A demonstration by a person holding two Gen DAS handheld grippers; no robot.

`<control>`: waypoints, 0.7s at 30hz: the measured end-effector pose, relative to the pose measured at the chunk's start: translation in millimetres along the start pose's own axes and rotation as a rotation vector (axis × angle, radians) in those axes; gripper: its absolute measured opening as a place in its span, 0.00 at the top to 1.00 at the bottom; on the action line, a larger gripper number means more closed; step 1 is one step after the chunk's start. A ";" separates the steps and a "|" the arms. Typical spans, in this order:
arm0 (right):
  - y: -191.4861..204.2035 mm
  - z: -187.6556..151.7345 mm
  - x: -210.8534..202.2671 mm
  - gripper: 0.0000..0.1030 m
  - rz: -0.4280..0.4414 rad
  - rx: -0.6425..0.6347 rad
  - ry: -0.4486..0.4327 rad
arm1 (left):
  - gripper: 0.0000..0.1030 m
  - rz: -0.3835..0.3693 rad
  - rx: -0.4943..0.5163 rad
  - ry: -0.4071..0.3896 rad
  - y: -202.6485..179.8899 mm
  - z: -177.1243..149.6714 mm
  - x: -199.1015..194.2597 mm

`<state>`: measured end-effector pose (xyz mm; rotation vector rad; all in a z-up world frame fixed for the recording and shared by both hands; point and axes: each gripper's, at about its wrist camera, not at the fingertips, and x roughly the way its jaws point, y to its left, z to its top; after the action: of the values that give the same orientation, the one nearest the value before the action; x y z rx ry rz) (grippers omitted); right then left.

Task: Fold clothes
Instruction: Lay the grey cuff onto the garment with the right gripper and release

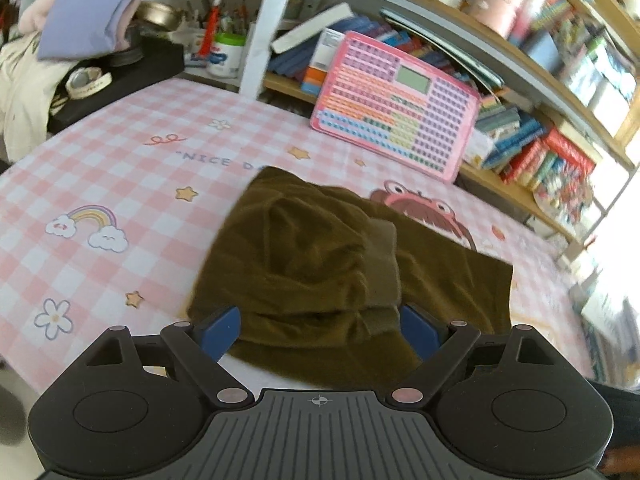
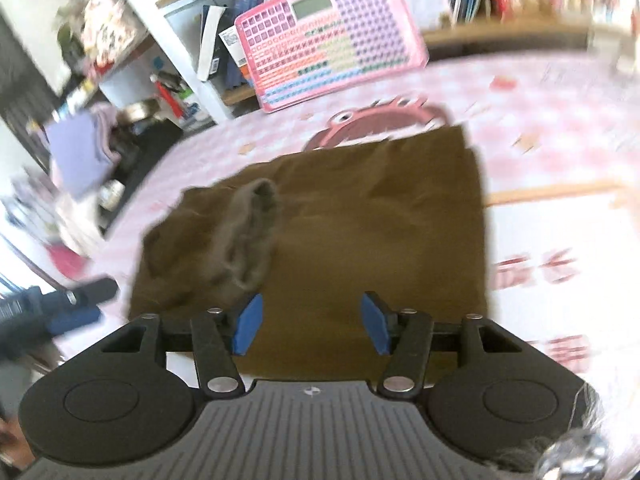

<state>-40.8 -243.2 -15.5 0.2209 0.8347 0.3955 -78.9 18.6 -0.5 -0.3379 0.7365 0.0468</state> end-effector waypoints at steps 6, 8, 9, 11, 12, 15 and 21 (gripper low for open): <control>-8.8 -29.8 -18.9 0.35 -0.135 -0.112 -0.017 | 0.13 0.044 0.130 -0.010 -32.3 -25.9 -2.7; -11.5 -36.6 -24.6 0.32 -0.168 -0.118 -0.013 | 0.13 0.049 0.157 0.000 -37.7 -31.5 -3.5; -11.7 -38.9 -27.1 0.31 -0.180 -0.116 -0.013 | 0.13 0.051 0.170 0.005 -40.2 -34.2 -3.8; -11.0 -42.5 -31.1 0.26 -0.200 -0.107 -0.018 | 0.13 0.053 0.184 0.021 -43.2 -37.8 -3.1; -10.0 -43.2 -33.8 0.25 -0.206 -0.103 -0.025 | 0.13 0.059 0.196 0.033 -44.7 -39.1 -2.2; -5.1 -44.2 -40.3 0.23 -0.231 -0.093 -0.049 | 0.13 0.063 0.244 0.056 -48.3 -43.6 -1.7; 13.8 -52.4 -48.6 0.18 -0.272 -0.084 -0.055 | 0.09 0.041 0.281 0.031 -39.5 -45.0 -14.5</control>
<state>-113.2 -249.4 -12.2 0.0389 0.7797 0.1676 -112.7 -31.9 -10.6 -0.0557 0.7700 -0.0230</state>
